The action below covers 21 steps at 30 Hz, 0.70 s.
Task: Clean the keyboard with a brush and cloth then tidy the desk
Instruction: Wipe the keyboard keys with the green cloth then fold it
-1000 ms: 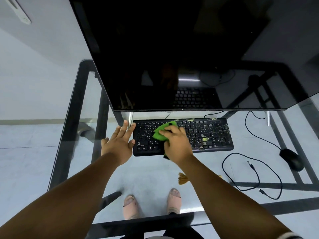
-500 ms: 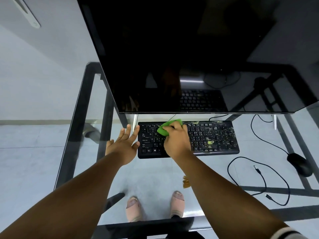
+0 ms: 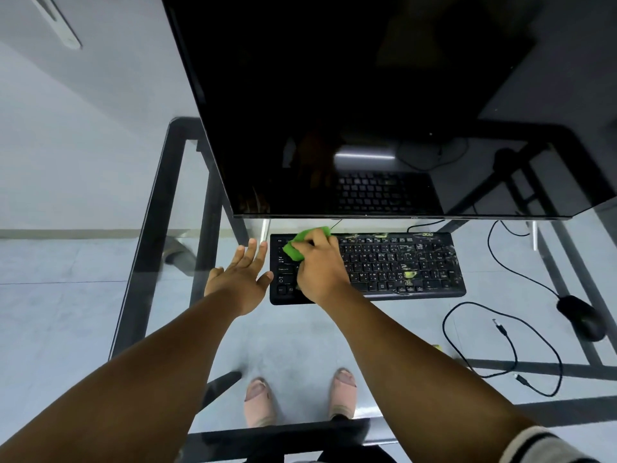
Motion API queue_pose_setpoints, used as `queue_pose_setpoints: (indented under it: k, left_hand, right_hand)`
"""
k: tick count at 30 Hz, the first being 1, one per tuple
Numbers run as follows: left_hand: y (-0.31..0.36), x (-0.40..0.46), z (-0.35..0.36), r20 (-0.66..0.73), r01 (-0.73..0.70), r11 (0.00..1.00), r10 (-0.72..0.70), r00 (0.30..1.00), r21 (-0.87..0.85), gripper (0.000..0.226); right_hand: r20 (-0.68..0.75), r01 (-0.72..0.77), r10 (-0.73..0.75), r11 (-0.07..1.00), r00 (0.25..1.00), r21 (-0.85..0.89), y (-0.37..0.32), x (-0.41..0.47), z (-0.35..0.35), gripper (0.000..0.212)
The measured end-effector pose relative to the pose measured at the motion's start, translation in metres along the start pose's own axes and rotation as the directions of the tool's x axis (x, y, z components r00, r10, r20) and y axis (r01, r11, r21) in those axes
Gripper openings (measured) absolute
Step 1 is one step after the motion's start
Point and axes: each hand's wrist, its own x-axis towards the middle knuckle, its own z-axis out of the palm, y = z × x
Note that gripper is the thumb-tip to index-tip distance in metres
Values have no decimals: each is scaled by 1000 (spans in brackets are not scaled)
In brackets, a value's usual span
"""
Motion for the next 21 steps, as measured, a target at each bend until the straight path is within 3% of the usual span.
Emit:
queue_pose_setpoints:
  k: [3, 8, 10, 15, 19, 21]
  left_hand:
    - [-1, 0, -1, -5, 1, 1000, -1, 1000, 8, 65]
    - [-4, 0, -2, 7, -9, 1000, 9, 1000, 10, 67]
    - [-4, 0, -2, 4, -12, 1000, 12, 1000, 14, 67]
    - [-3, 0, -2, 5, -13, 1000, 13, 1000, 10, 67]
    - [-2, -2, -3, 14, -13, 1000, 13, 1000, 15, 66]
    - [-3, -2, -3, 7, -16, 1000, 16, 1000, 16, 67]
  right_hand:
    - [69, 51, -49, 998, 996, -23, 4, 4, -5, 50]
    - [-146, -148, 148, 989, 978, 15, 32, -13, -8, 40]
    - [-147, -92, 93, 996, 985, 14, 31, -18, -5, 42]
    - [63, 154, -153, 988, 986, -17, 24, -24, -6, 46]
    - [-84, -40, 37, 999, 996, -34, 41, -32, -9, 36]
    - [-116, -62, 61, 998, 991, -4, 36, -33, -5, 37]
